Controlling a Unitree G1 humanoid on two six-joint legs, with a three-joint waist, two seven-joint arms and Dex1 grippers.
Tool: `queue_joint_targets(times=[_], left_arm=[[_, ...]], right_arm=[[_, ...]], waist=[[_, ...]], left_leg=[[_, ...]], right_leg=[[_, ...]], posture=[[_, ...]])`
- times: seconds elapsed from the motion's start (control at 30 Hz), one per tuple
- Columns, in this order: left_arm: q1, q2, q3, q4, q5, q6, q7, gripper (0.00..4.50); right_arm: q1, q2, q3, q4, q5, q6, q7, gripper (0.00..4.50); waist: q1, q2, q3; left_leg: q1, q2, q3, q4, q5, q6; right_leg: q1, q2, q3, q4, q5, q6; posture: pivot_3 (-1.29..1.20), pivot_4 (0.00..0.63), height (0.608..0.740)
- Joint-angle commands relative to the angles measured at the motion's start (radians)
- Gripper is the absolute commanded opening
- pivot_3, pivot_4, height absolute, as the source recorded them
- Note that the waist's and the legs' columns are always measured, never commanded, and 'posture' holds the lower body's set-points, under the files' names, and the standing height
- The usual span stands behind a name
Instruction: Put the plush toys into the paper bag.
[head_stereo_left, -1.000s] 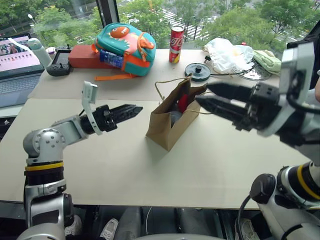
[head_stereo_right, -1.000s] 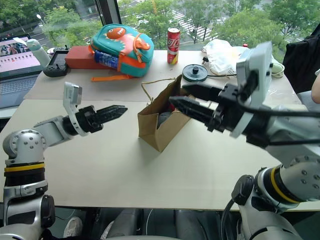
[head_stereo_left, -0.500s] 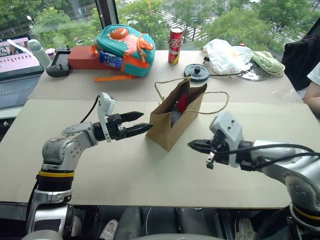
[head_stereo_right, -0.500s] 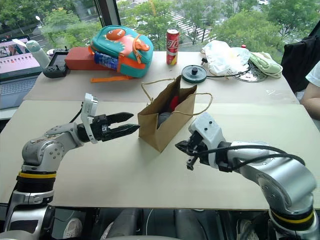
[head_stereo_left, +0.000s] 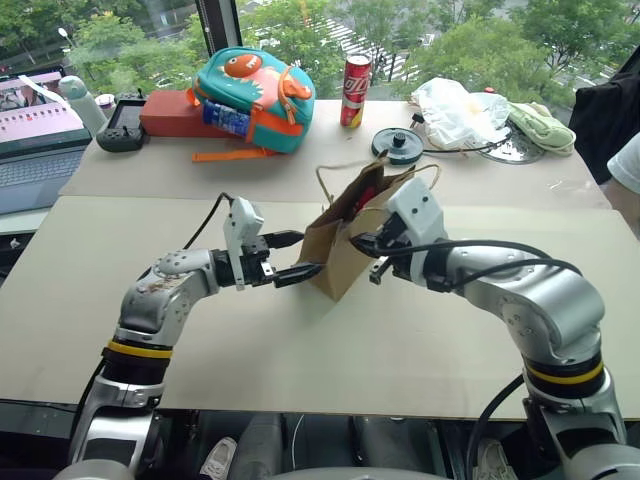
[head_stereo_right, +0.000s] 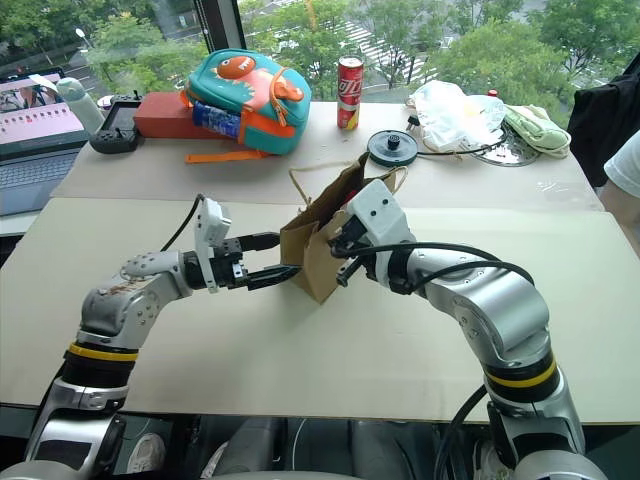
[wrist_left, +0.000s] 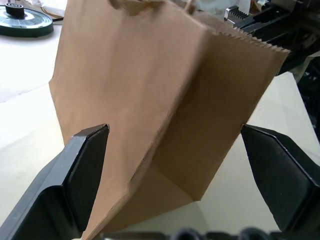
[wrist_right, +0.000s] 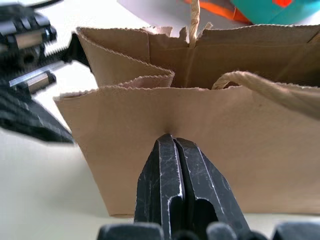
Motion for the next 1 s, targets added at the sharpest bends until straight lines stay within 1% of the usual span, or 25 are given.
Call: queue_joint_targets(times=[0.03,0.2,0.3,0.4,0.8,0.9,0.93,0.97,1.0], left_arm=[[-0.012,-0.013,-0.001,-0.041,0.007,-0.02,0.014,4.5],[-0.018,-0.039,-0.018,-0.019,0.058,-0.058,0.043,4.5],[-0.016,-0.056,-0.014,-0.041,0.033,-0.044,0.036,4.5],[0.002,-0.044,-0.029,-0.08,0.033,-0.025,0.018,4.5],[-0.033,-0.093,-0.058,0.029,0.156,-0.102,0.109,4.5],[-0.038,-0.116,-0.056,0.032,0.151,-0.1,0.115,3.72],[-0.039,-0.119,-0.056,0.031,0.15,-0.1,0.114,3.34],[-0.039,-0.123,-0.057,0.032,0.154,-0.101,0.116,3.07],[-0.039,-0.125,-0.058,0.032,0.157,-0.102,0.117,2.66]], right_arm=[[-0.044,0.036,-0.004,0.008,-0.02,-0.014,-0.023,0.03],[-0.056,0.066,0.005,0.026,-0.036,-0.013,-0.029,0.03],[-0.06,0.076,0.005,0.032,-0.043,-0.009,-0.031,0.03],[-0.064,0.078,0.0,0.047,-0.052,-0.009,-0.033,0.03],[-0.066,0.106,-0.007,0.039,-0.052,0.009,-0.047,0.03],[-0.066,0.106,-0.008,0.035,-0.051,0.013,-0.048,0.0],[-0.066,0.107,-0.009,0.035,-0.051,0.014,-0.049,0.0],[-0.066,0.108,-0.009,0.033,-0.051,0.016,-0.05,0.0],[-0.066,0.109,-0.009,0.032,-0.051,0.016,-0.051,0.0]], waist=[[-0.002,0.0,0.0],[-0.001,0.0,0.0],[-0.001,0.0,0.0],[-0.001,0.0,0.0],[-0.001,0.0,0.0],[-0.001,0.0,0.0],[-0.001,0.0,0.0],[-0.001,0.0,0.0],[-0.002,0.0,0.0]], left_leg=[[0.0,0.0,0.0,0.0,0.0,0.0],[0.0,0.0,0.0,0.0,0.0,0.0],[0.0,0.0,0.0,0.0,0.0,0.0],[0.0,0.0,0.0,0.0,0.0,0.0],[0.0,0.0,-0.001,0.0,0.0,0.0],[0.0,0.0,-0.001,0.0,0.0,0.0],[0.0,0.0,-0.001,0.0,0.0,0.0],[0.0,0.0,-0.001,0.0,0.0,0.0],[0.0,0.0,-0.001,0.0,0.0,0.0]], right_leg=[[0.0,0.0,0.0,0.0,0.0,0.0],[0.0,0.0,0.0,0.0,0.0,0.0],[0.0,0.0,0.0,0.0,0.0,0.0],[0.0,0.0,0.0,0.0,0.0,0.0],[0.0,0.0,0.0,0.001,0.0,0.0],[0.0,0.0,0.0,0.001,0.0,0.0],[0.0,0.0,0.0,0.001,0.0,0.0],[0.0,0.0,0.0,0.001,0.0,0.0],[0.0,0.0,0.0,0.001,0.0,0.0]], posture=[[0.0,0.15,0.739],[0.0,0.15,0.739],[0.0,0.15,0.739],[0.0,0.15,0.739],[0.0,0.15,0.739],[0.0,0.15,0.739],[0.0,0.15,0.739],[0.0,0.15,0.739],[0.0,0.15,0.739]])
